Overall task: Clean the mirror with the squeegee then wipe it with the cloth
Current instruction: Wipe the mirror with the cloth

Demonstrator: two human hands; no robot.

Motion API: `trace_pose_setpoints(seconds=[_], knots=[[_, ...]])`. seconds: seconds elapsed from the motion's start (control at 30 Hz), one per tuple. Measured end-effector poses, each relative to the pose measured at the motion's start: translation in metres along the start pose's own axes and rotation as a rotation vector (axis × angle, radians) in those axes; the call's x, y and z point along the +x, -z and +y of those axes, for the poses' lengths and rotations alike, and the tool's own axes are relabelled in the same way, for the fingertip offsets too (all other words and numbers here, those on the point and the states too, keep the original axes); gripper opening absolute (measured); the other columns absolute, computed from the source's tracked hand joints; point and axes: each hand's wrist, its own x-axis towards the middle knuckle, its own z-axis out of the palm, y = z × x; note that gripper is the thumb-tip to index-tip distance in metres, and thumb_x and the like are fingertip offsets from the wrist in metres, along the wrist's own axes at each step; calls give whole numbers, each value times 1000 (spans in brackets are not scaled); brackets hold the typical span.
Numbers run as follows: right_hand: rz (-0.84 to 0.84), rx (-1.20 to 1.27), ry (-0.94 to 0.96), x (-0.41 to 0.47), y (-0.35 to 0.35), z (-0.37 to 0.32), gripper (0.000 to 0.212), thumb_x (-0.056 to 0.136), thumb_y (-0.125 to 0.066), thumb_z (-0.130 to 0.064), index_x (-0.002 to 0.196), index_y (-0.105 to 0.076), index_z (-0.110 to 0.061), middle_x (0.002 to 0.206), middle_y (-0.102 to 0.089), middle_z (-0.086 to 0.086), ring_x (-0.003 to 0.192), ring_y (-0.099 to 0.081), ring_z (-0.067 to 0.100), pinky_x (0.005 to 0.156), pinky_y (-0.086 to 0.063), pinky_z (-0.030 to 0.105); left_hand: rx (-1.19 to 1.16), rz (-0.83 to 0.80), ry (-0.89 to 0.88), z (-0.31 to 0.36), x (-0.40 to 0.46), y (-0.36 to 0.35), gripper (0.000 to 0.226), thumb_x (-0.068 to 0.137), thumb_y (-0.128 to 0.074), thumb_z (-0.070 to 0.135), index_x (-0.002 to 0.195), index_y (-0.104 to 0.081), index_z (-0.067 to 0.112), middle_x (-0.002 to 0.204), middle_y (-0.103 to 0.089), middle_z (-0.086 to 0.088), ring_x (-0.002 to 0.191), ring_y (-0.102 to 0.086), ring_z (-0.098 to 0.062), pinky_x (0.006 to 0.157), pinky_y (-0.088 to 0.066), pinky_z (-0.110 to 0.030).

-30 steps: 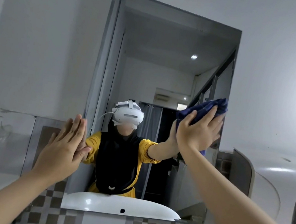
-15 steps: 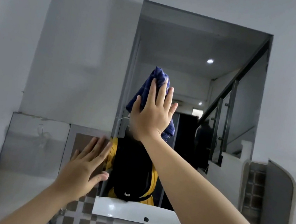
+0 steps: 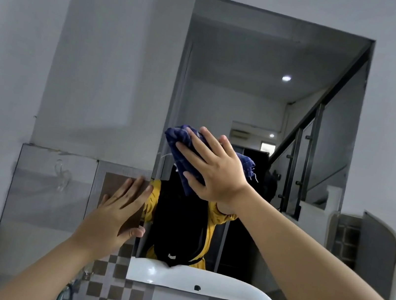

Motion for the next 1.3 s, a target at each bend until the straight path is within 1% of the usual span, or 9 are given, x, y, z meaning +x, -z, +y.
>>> trace_pose_setpoints(seconds=[0.1,0.3,0.43,0.6,0.73,0.8,0.9,1.0,1.3], knots=[[7,-41,4,-22,5,21,60,88,-47,-44,144,-41,-22,152,-39,7,137,-36,38,101,-34,54,-4,-4,13,-1,0,-1,88,78,-49,58,142,10,45,152,21,22,140,20,-5,112,-17,-58],[18,-106,-160,-74,11,69,59,88,-44,-45,142,-42,-22,148,-44,11,134,-39,39,100,-35,55,14,34,23,6,0,1,84,76,-41,59,145,4,41,157,9,11,144,11,-11,108,-19,-58],[41,-102,-475,-121,15,91,58,91,-38,-46,141,-42,-17,145,-46,18,134,-38,43,101,-35,60,24,19,47,6,0,-1,86,75,-44,55,145,5,40,158,8,8,144,8,-17,106,-24,-63],[42,-38,-881,-175,16,95,62,91,-34,-45,145,-31,-15,153,-32,19,140,-27,43,107,-27,65,56,21,49,6,1,-5,87,75,-44,53,146,4,36,158,5,4,145,3,-22,104,-26,-65],[112,0,-1148,-170,12,73,62,92,-31,-44,148,-24,-17,155,-27,19,141,-25,42,109,-22,61,62,46,45,7,1,-7,96,76,-63,40,146,4,37,158,2,3,144,0,-24,103,-23,-65],[165,42,-1320,-158,8,57,61,93,-33,-43,149,-21,-19,157,-23,16,141,-23,40,110,-26,55,62,54,51,7,1,-8,100,76,-68,34,146,4,37,158,3,4,144,0,-24,103,-22,-66],[216,75,-1529,-136,3,33,62,93,-35,-42,149,-20,-20,158,-21,12,141,-22,36,108,-30,58,49,47,67,9,1,-9,103,77,-69,30,145,9,39,157,9,6,144,5,-22,103,-26,-67],[178,94,-1526,-114,-2,7,61,93,-35,-42,149,-22,-20,158,-20,11,142,-21,35,110,-20,65,32,25,92,12,2,-7,103,79,-67,29,143,12,42,156,14,9,144,10,-19,105,-24,-66],[107,210,-1198,-26,-10,-65,60,94,-41,-41,150,-26,-22,159,-21,8,146,-13,35,106,-8,73,35,7,82,22,0,0,93,80,-65,35,147,-1,32,156,9,6,144,6,-22,109,-21,-64]])
